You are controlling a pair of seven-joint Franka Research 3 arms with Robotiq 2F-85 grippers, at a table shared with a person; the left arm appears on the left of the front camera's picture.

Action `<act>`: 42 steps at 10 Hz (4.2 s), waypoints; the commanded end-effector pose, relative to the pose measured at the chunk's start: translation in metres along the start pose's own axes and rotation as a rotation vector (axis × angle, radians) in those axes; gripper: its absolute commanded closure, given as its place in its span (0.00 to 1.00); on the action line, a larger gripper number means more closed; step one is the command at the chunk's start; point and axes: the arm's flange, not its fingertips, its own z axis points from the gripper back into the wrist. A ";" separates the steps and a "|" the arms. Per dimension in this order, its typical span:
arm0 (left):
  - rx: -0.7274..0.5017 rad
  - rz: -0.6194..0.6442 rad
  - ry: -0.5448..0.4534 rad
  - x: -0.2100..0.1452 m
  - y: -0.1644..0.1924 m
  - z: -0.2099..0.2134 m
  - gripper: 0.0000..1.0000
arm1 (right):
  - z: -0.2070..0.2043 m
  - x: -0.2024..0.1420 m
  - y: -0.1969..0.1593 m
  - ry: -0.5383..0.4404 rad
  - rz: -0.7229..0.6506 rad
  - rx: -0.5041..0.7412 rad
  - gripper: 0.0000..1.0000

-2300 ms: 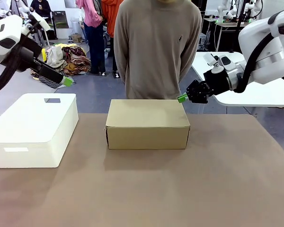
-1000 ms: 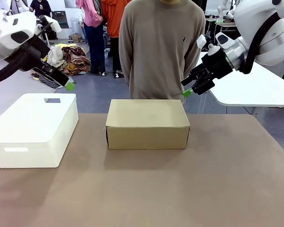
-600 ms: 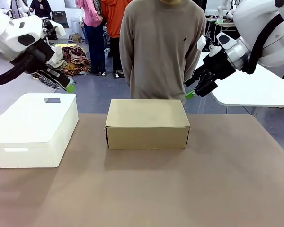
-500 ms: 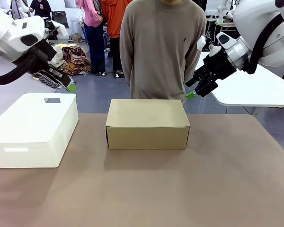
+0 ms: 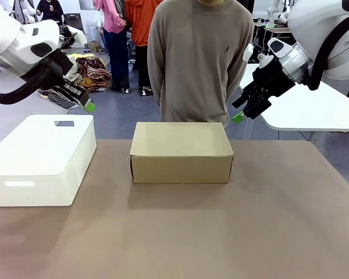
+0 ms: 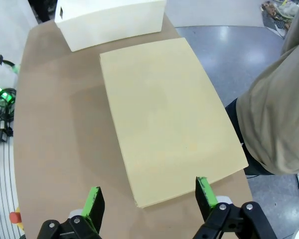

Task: Pack the shoes into the box.
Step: Press down on the lid of the Shoes Box.

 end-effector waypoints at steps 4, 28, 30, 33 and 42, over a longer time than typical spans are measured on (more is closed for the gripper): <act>0.000 0.000 0.000 0.000 0.000 0.000 1.00 | -0.002 -0.001 0.000 0.000 -0.001 0.004 0.03; -0.054 0.044 0.171 0.127 -0.047 -0.146 1.00 | 0.116 0.050 0.090 0.112 -0.199 -0.339 0.03; -0.027 0.033 0.199 0.148 -0.045 -0.163 1.00 | 0.116 0.050 0.090 0.112 -0.199 -0.339 0.03; -0.018 0.023 0.245 0.166 -0.049 -0.188 1.00 | 0.116 0.050 0.090 0.112 -0.199 -0.339 0.03; -0.034 -0.010 0.231 0.174 -0.048 -0.199 1.00 | 0.116 0.050 0.090 0.112 -0.199 -0.339 0.03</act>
